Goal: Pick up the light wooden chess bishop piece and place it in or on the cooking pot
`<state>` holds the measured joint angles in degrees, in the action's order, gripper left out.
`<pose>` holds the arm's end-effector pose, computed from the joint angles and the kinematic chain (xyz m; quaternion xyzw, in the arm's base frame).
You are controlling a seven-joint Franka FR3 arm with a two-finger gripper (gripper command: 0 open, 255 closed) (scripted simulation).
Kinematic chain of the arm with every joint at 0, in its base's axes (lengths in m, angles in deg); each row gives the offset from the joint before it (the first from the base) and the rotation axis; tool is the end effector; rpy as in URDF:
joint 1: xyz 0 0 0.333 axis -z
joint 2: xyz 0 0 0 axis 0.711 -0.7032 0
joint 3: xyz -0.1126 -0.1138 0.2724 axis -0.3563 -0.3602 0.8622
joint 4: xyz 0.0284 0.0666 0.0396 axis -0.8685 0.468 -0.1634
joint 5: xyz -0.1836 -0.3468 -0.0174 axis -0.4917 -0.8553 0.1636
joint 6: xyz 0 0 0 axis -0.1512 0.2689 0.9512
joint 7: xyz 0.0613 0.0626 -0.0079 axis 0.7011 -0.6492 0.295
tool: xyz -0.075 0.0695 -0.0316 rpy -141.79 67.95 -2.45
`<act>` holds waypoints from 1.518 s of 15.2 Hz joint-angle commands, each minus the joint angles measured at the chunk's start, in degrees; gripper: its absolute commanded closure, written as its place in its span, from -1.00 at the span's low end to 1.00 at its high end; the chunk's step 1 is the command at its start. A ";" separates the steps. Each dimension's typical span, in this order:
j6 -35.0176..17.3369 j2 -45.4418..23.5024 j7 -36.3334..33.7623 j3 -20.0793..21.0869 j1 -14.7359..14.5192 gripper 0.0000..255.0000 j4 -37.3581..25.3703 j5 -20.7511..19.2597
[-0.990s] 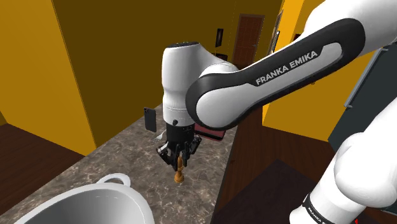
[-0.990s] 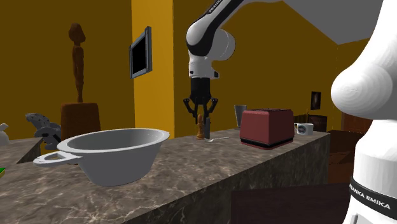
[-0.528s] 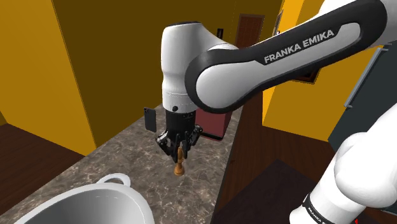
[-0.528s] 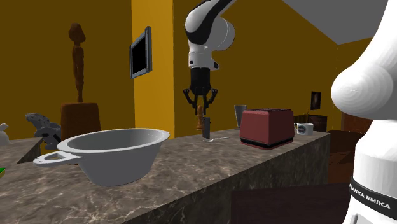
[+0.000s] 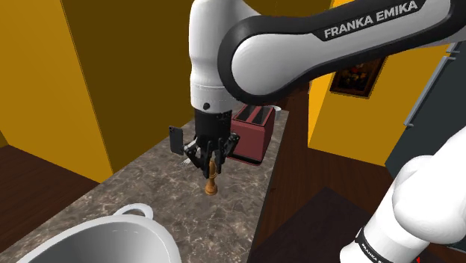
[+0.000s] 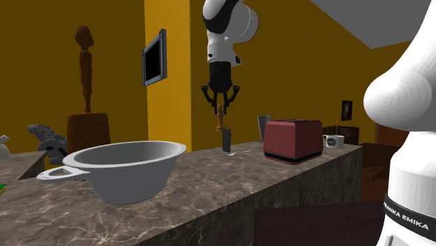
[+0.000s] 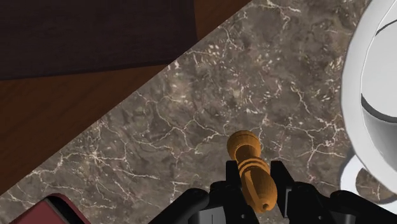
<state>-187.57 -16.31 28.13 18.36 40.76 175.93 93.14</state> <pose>0.3510 0.3452 0.4731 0.9990 -0.0438 -0.0013 0.0037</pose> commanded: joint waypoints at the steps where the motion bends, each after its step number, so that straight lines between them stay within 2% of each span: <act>1: 1.72 0.40 0.10 -0.25 0.01 1.00 -1.35 0.09; 2: 2.30 0.53 0.14 -0.34 0.02 1.00 -1.81 0.12; 6: 3.03 -6.14 -7.52 4.61 -0.70 1.00 -8.53 -3.50; 9: 4.05 -12.35 -13.90 7.97 -1.97 1.00 -14.34 -7.77; 12: 5.80 -19.55 -20.58 10.44 -4.64 1.00 -20.95 -13.24; 14: 7.48 -24.68 -24.84 11.27 -7.48 1.00 -25.91 -17.18; 17: 10.77 -32.38 -30.36 11.26 -13.21 1.00 -34.30 -22.84; 23: 19.99 -47.76 -36.99 8.09 -28.47 1.00 -56.36 -32.11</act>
<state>-169.18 -61.73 -7.99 26.98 14.82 123.31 62.35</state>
